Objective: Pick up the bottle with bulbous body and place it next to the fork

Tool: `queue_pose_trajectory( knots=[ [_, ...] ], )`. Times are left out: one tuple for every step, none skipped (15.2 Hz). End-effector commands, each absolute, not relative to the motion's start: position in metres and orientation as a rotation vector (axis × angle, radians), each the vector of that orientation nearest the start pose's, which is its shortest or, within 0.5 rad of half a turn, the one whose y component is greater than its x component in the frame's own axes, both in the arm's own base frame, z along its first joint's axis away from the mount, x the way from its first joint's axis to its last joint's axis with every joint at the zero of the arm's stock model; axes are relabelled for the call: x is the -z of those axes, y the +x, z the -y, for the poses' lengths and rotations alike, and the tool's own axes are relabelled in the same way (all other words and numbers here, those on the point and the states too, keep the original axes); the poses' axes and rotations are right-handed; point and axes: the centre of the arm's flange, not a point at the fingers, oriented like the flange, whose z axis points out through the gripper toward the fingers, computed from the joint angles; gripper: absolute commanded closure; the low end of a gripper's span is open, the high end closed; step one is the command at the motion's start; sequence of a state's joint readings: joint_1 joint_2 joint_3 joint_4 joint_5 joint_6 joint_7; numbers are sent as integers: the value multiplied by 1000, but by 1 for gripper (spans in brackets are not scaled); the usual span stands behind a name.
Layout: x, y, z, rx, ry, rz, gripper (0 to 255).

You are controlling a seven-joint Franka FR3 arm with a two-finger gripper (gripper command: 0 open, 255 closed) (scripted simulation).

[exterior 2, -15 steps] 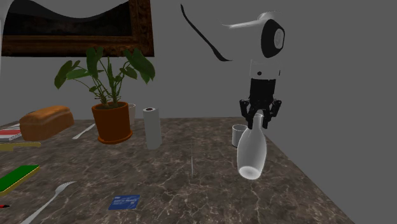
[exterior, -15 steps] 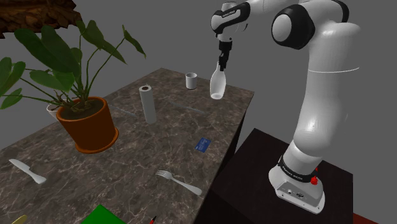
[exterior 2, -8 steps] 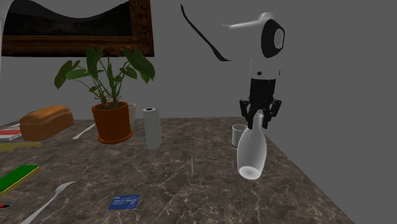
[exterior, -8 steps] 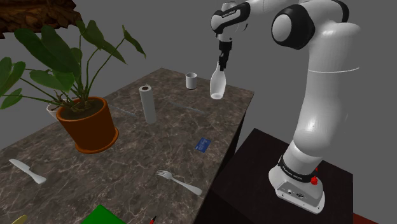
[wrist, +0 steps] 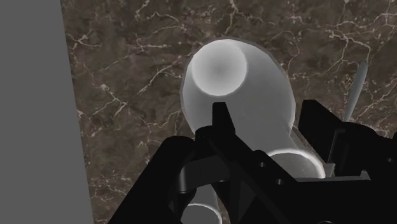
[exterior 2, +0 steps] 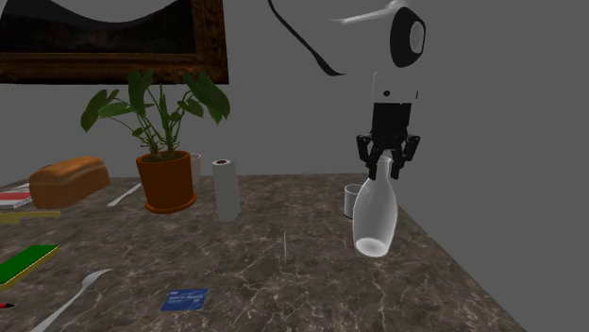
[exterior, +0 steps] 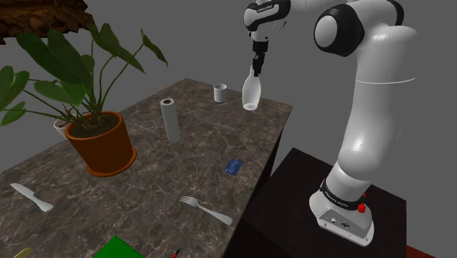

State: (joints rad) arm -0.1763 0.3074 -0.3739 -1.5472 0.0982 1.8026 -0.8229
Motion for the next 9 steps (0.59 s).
queue_pose_trajectory(
  knots=[
    [-493, 569, 307, -52, -3107, 411, 255],
    [-499, 569, 307, -52, -3107, 411, 255],
    [-504, 569, 307, -52, -3107, 411, 255],
    [-509, 569, 307, -52, -3107, 411, 255],
    [-514, 569, 307, -52, -3107, 411, 255],
    [-520, 569, 307, -52, -3107, 411, 255],
    [-525, 569, 307, -52, -3107, 411, 255],
    [-530, 569, 307, -52, -3107, 411, 255],
    [-536, 569, 307, -52, -3107, 411, 255]
  ],
)
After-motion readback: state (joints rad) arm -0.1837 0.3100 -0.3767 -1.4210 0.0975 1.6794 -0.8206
